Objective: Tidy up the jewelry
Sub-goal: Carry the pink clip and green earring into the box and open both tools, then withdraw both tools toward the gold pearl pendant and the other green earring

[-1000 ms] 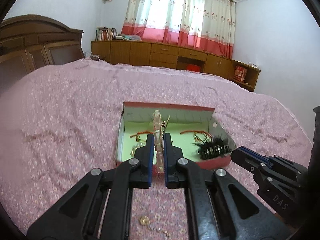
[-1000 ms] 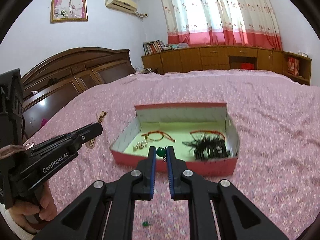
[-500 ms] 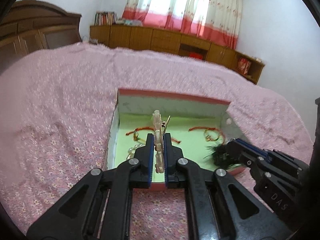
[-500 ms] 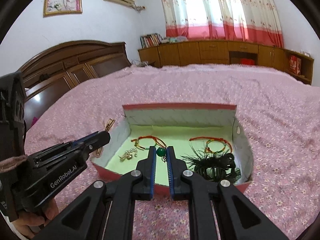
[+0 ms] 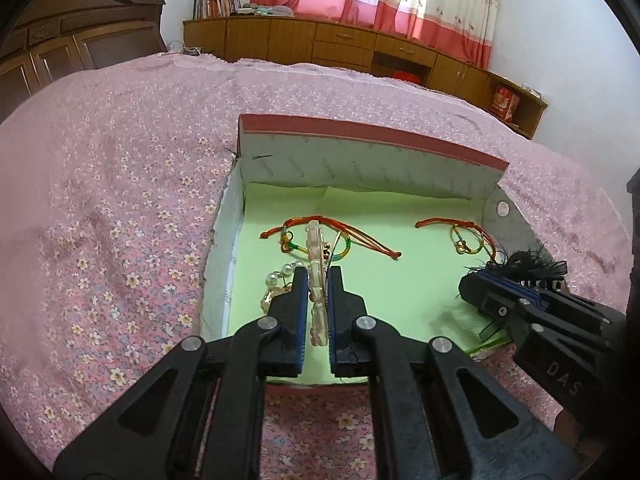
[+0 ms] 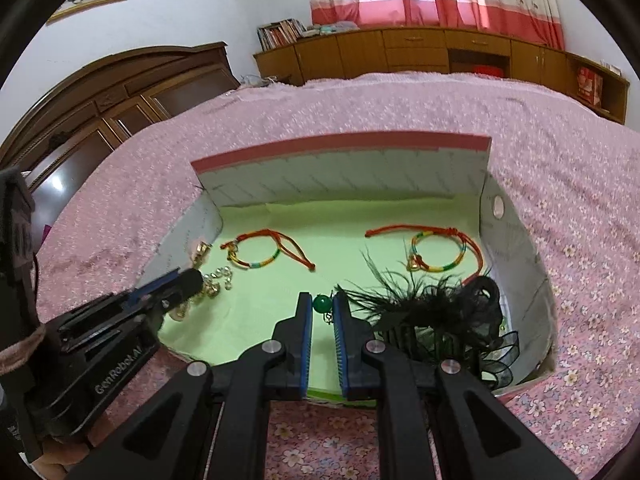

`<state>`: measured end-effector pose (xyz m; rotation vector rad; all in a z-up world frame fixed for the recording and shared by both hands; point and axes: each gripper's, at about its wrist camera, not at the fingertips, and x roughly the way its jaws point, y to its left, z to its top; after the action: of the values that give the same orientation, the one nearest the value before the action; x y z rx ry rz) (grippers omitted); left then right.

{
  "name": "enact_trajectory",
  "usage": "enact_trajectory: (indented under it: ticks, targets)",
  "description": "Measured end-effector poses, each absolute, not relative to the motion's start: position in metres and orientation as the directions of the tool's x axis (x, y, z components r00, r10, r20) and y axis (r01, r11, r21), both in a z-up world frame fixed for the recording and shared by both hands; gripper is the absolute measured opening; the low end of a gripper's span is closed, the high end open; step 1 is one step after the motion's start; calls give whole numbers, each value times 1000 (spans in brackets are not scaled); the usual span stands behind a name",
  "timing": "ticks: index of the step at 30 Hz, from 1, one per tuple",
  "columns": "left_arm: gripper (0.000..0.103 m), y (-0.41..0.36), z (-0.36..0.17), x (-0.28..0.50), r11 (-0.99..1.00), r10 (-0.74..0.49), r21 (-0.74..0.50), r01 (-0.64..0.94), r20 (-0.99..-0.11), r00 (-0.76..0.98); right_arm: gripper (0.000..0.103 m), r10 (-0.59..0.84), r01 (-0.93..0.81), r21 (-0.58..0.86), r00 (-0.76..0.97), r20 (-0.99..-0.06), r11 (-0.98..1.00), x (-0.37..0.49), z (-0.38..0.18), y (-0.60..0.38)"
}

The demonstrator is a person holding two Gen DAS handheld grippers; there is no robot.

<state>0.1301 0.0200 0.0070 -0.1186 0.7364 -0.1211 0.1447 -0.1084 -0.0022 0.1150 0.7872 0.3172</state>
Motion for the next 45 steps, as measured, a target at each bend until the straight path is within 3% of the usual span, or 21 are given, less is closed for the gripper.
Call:
enact_trajectory:
  ticks: [8,12,16,31,45]
  targets:
    - [3,20,7,131,985,-158,-156,71,-669,726,13,332,-231,239,652,-682,943,145,-2,-109]
    - [24,22,10,130,987,-133,-159,33,-670,730,20,347,-229,261,665,-661,938,140,4,-112]
    - [29,25,16,125,983,-150,-181,38,-658,738,26,358,-240,267,673,-648,933,134,12,-112]
    - [29,30,34,98,983,-148,-180,36,-663,734,32,361,-240,274,701,-614,931,102,35,-119]
    - [29,44,39,62,989,-105,-148,-1,-707,699,34,359,-256,252,676,-644,933,64,38,-121]
